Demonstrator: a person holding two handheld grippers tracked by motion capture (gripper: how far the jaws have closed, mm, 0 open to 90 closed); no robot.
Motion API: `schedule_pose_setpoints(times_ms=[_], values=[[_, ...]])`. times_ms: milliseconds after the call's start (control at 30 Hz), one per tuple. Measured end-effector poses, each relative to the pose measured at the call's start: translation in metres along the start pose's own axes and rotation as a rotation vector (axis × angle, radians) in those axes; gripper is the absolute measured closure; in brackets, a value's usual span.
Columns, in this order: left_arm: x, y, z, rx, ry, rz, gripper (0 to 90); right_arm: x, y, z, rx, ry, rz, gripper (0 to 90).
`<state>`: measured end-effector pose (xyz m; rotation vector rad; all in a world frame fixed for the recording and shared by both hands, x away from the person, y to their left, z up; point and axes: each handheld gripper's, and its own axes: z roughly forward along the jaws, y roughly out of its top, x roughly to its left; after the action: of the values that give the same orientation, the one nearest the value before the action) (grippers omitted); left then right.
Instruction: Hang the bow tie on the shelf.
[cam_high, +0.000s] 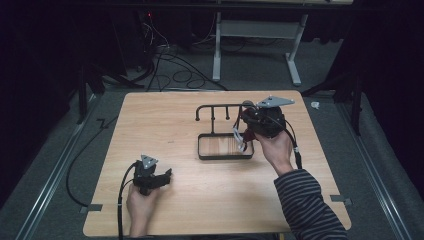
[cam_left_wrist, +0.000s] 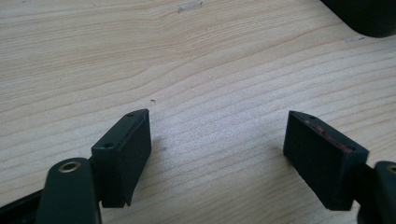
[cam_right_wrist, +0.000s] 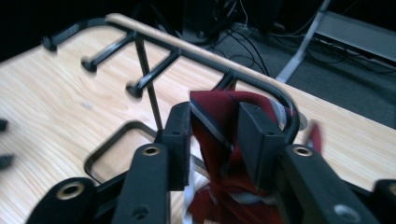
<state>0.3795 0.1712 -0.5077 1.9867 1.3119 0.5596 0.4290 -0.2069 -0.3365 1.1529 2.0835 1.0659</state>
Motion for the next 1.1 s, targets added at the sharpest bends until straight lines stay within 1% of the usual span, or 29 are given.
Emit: schedule_pose_setpoints(times_ms=[33, 133, 267, 333, 433, 500, 567, 633, 700, 733, 800, 833, 867, 900, 1000, 1033, 1067, 1100], values=[[0.0, 0.0, 0.0, 0.0, 0.0, 0.0, 23.8, 0.0, -0.001, 0.001, 0.01, 0.004, -0.004, 67.6], [0.0, 0.0, 0.0, 0.0, -0.001, -0.002, 23.8, -0.001, -0.002, 0.003, 0.003, 0.01, 0.004, 67.1], [0.0, 0.0, 0.0, 0.0, 0.0, -0.001, 23.8, 0.0, -0.001, 0.003, 0.001, 0.019, -0.007, 68.6], [0.0, 0.0, 0.0, 0.0, 0.0, -0.001, 23.8, 0.001, -0.001, 0.001, -0.002, 0.026, -0.023, 73.4], [0.0, 0.0, 0.0, 0.0, -0.001, -0.002, 23.8, 0.002, -0.001, 0.001, -0.002, 0.027, -0.029, 74.1], [0.0, 0.0, 0.0, 0.0, 0.0, -0.001, 23.8, 0.001, -0.001, 0.0, 0.001, 0.028, -0.034, 77.2], [0.0, 0.0, 0.0, 0.0, 0.0, -0.001, 23.8, 0.001, -0.001, 0.0, 0.002, 0.028, -0.045, 82.8], [0.0, 0.0, 0.0, 0.0, -0.001, -0.001, 23.8, 0.001, -0.001, 0.0, -0.001, 0.024, -0.047, 83.5], [0.0, 0.0, 0.0, 0.0, -0.001, -0.001, 23.8, -0.001, -0.001, -0.001, -0.01, 0.018, -0.045, 83.4], [0.0, 0.0, 0.0, 0.0, -0.001, 0.0, 23.8, -0.001, -0.001, -0.001, -0.011, 0.017, -0.033, 83.4], [0.0, 0.0, 0.0, 0.0, 0.0, 0.0, 23.8, -0.002, -0.001, -0.003, -0.016, 0.01, -0.037, 82.2], [0.0, 0.0, 0.0, 0.0, -0.001, -0.002, 23.8, -0.002, -0.001, -0.005, -0.022, 0.007, -0.035, 79.7], [0.0, 0.0, 0.0, 0.0, -0.001, -0.002, 23.8, -0.002, -0.001, -0.005, -0.022, 0.007, -0.035, 79.7], [0.0, 0.0, 0.0, 0.0, -0.001, -0.002, 23.8, -0.002, -0.001, -0.009, -0.033, 0.006, -0.032, 76.3], [0.0, 0.0, 0.0, 0.0, 0.0, 0.0, 23.8, -0.002, -0.002, -0.014, -0.047, 0.015, -0.029, 73.7], [0.0, 0.0, 0.0, 0.0, 0.0, 0.0, 23.9, -0.003, -0.002, -0.016, -0.052, 0.013, -0.035, 72.7], [0.0, 0.0, 0.0, 0.0, 0.0, 0.0, 23.8, -0.003, -0.004, -0.019, -0.053, 0.01, -0.03, 71.6], [0.0, 0.0, 0.0, 0.0, 0.0, 0.0, 23.8, -0.004, -0.008, -0.023, -0.054, 0.016, -0.027, 69.9]])
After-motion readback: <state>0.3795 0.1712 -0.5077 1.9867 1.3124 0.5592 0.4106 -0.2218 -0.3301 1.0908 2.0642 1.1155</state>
